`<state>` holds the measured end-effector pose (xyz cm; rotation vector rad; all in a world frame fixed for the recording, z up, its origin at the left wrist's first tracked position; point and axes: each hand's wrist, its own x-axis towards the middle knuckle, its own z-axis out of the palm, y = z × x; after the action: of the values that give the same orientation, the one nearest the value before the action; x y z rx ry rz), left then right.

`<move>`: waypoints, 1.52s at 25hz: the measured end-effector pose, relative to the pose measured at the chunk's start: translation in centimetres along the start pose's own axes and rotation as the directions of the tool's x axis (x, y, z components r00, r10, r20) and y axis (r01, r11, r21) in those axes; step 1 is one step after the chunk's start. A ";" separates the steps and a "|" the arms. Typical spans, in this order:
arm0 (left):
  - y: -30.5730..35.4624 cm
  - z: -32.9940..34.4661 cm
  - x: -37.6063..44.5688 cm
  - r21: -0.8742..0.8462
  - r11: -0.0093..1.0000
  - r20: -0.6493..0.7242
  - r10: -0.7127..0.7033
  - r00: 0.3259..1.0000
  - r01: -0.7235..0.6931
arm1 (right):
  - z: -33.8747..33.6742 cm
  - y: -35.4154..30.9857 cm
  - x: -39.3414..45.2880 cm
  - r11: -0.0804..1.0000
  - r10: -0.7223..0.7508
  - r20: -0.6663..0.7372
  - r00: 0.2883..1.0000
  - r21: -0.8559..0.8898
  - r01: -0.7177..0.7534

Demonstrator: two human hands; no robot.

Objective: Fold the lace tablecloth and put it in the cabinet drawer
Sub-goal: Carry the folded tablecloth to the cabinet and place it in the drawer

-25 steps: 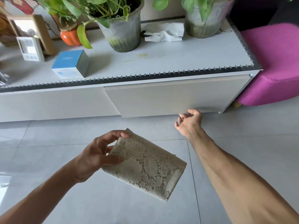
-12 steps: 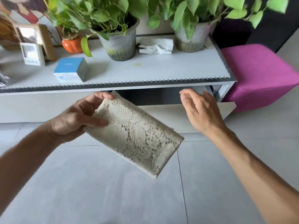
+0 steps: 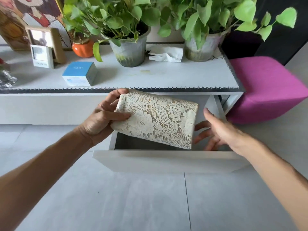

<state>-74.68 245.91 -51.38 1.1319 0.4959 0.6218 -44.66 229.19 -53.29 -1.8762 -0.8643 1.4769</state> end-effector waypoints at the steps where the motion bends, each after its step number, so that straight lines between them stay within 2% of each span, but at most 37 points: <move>1: -0.7 0.2 0.3 -0.002 1.000 -0.012 -0.012 1.000 0.012 | -0.2 0.3 0.5 0.988 0.037 0.129 0.991 0.144 -0.055; 2: -1.4 0.5 0.6 0.000 1.000 -0.032 -0.025 0.999 0.025 | 0.0 0.3 1.0 0.959 0.039 0.210 0.977 0.267 -0.095; 4: -2.9 0.7 1.0 -0.010 0.997 -0.080 -0.082 0.993 0.081 | 1.3 0.5 2.5 0.892 0.032 0.210 0.977 0.434 -0.122; 7: -5.0 0.5 1.3 0.022 0.962 -0.090 -0.270 0.959 0.273 | 2.2 1.5 5.3 0.846 0.160 -0.086 0.983 0.525 -0.092; 8: -5.8 0.3 1.6 0.069 0.945 -0.104 -0.311 0.945 0.319 | 2.1 1.7 6.0 0.867 0.184 -0.145 0.972 0.489 -0.092; 10: -7.2 0.2 2.5 0.250 0.901 -0.179 -0.317 0.931 0.355 | 1.7 1.8 7.0 0.914 0.206 -0.171 0.964 0.385 -0.128; 13: -8.7 0.0 4.2 0.576 0.726 -0.231 -0.295 0.927 0.375 | 1.2 2.4 8.2 0.949 0.272 -0.208 0.940 0.222 -0.225; 16: -10.2 -0.3 5.6 0.657 0.630 -0.229 -0.358 0.905 0.415 | 1.1 2.4 9.1 0.934 0.296 -0.252 0.921 -0.127 -0.334; 18: -11.2 -0.4 6.2 0.721 0.541 -0.241 -0.390 0.889 0.433 | 1.1 2.1 9.4 0.837 0.317 -0.250 0.915 -0.380 -0.394; 21: -12.4 -1.0 6.7 0.730 0.472 -0.298 -0.431 0.852 0.494 | 1.4 2.1 10.1 0.657 0.180 -0.269 0.946 -0.683 -0.320; 23: -12.8 -1.4 7.1 0.683 0.486 -0.362 -0.425 0.830 0.546 | 1.6 1.9 10.6 0.657 0.104 -0.278 0.955 -0.702 -0.276; 27: -13.4 -1.1 7.0 0.598 0.479 -0.457 -0.454 0.765 0.642 | 1.1 1.5 11.2 0.671 0.157 -0.302 0.940 -0.666 -0.326; 28: -13.1 -0.8 6.9 0.557 0.486 -0.480 -0.473 0.739 0.673 | 1.1 1.2 11.0 0.643 0.121 -0.313 0.942 -0.698 -0.315; 29: -12.8 -0.5 6.7 0.581 0.470 -0.506 -0.432 0.747 0.665 | 1.3 1.2 10.8 0.579 0.003 -0.319 0.948 -0.772 -0.262; 30: -12.4 -0.3 6.6 0.709 0.389 -0.499 -0.312 0.808 0.588 | 1.6 1.3 10.7 0.475 -0.186 -0.277 0.943 -0.865 -0.161; 31: -12.3 -0.5 6.5 0.889 0.213 -0.388 -0.118 0.914 0.405 | 2.1 1.5 10.5 0.358 -0.376 -0.170 0.911 -0.933 -0.026; 32: -12.4 -0.7 6.6 0.989 -0.021 -0.149 0.033 0.988 0.149 | 2.6 1.8 10.3 0.264 -0.470 -0.024 0.882 -0.958 0.115; 33: -12.6 -0.8 6.6 0.970 -0.223 0.104 0.029 0.994 -0.095 | 3.0 2.0 10.2 0.211 -0.446 0.116 0.888 -0.950 0.230; 34: -12.8 -0.9 6.3 0.894 -0.352 0.255 -0.110 0.961 -0.278 | 3.4 2.4 10.2 0.211 -0.341 0.211 0.916 -0.932 0.294; 35: -13.0 -0.9 6.1 0.830 -0.401 0.284 -0.293 0.913 -0.387 | 3.5 2.6 10.3 0.227 -0.194 0.249 0.949 -0.929 0.291; 36: -13.0 -1.0 6.1 0.805 -0.428 0.214 -0.438 0.873 -0.411 | 3.4 2.8 10.5 0.242 -0.059 0.249 0.967 -0.936 0.256; 38: -12.5 -0.5 6.6 0.815 -0.437 0.070 -0.577 0.814 -0.380 | 3.5 2.1 10.6 0.247 0.049 0.232 0.972 -0.945 0.213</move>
<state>-67.66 247.07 -63.61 2.9396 0.5695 -0.9323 -45.95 236.47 -61.94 -2.3848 -2.4065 1.0742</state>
